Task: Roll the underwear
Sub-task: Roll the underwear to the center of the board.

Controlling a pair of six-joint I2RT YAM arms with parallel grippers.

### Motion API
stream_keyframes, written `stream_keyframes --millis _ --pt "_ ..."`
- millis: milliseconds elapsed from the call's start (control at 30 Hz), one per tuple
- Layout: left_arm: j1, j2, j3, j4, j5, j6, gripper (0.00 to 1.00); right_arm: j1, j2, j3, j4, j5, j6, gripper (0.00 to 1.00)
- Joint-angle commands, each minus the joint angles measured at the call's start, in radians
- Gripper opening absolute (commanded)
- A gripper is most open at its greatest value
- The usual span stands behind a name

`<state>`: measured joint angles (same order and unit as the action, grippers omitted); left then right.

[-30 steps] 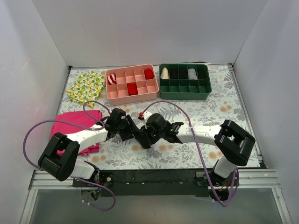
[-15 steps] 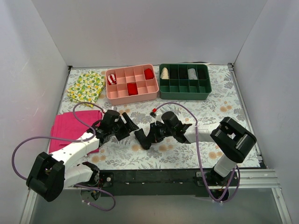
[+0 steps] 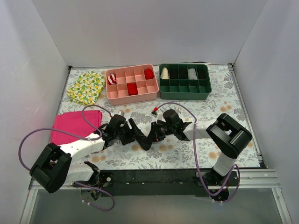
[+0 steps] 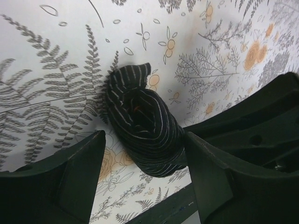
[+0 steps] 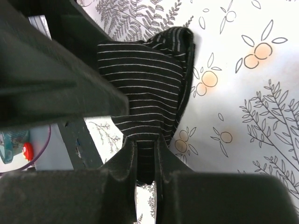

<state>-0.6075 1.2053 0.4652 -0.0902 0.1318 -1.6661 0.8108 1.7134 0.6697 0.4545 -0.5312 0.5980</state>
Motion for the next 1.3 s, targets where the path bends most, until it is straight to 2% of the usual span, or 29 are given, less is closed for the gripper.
stream_keyframes --millis 0,267,367,400,500,533,667,867,1067,1100,1133,1267 --pt "-0.047 0.042 0.003 0.079 -0.043 -0.015 0.65 0.001 0.072 -0.002 -0.232 0.048 -0.033 0.01" --pt "-0.055 0.097 -0.026 0.118 -0.084 -0.052 0.46 -0.005 0.086 0.030 -0.341 0.112 -0.089 0.01" --pt "-0.057 0.114 -0.025 0.122 -0.087 -0.050 0.40 -0.005 0.077 0.030 -0.332 0.096 -0.104 0.01" --pt "-0.057 0.129 -0.023 0.124 -0.087 -0.049 0.38 -0.005 0.074 0.031 -0.329 0.086 -0.109 0.04" --pt "-0.058 0.158 -0.019 0.127 -0.086 -0.050 0.32 -0.005 0.034 0.041 -0.338 0.100 -0.128 0.19" --pt "-0.060 0.163 -0.013 0.127 -0.084 -0.049 0.31 -0.005 -0.007 0.041 -0.356 0.114 -0.135 0.29" --pt "-0.063 0.186 0.004 0.103 -0.081 -0.050 0.25 0.013 -0.138 0.063 -0.431 0.258 -0.194 0.43" --pt "-0.064 0.206 0.064 0.018 -0.078 -0.037 0.22 0.099 -0.265 0.146 -0.591 0.489 -0.316 0.49" --pt "-0.064 0.247 0.134 -0.074 -0.074 -0.024 0.20 0.235 -0.268 0.198 -0.613 0.651 -0.412 0.50" --pt "-0.064 0.253 0.148 -0.083 -0.072 -0.023 0.20 0.261 -0.262 0.212 -0.614 0.666 -0.421 0.55" --pt "-0.064 0.260 0.154 -0.092 -0.070 -0.023 0.20 0.274 -0.244 0.223 -0.617 0.684 -0.429 0.66" --pt "-0.064 0.286 0.171 -0.114 -0.054 -0.023 0.19 0.314 -0.212 0.246 -0.603 0.756 -0.458 0.67"
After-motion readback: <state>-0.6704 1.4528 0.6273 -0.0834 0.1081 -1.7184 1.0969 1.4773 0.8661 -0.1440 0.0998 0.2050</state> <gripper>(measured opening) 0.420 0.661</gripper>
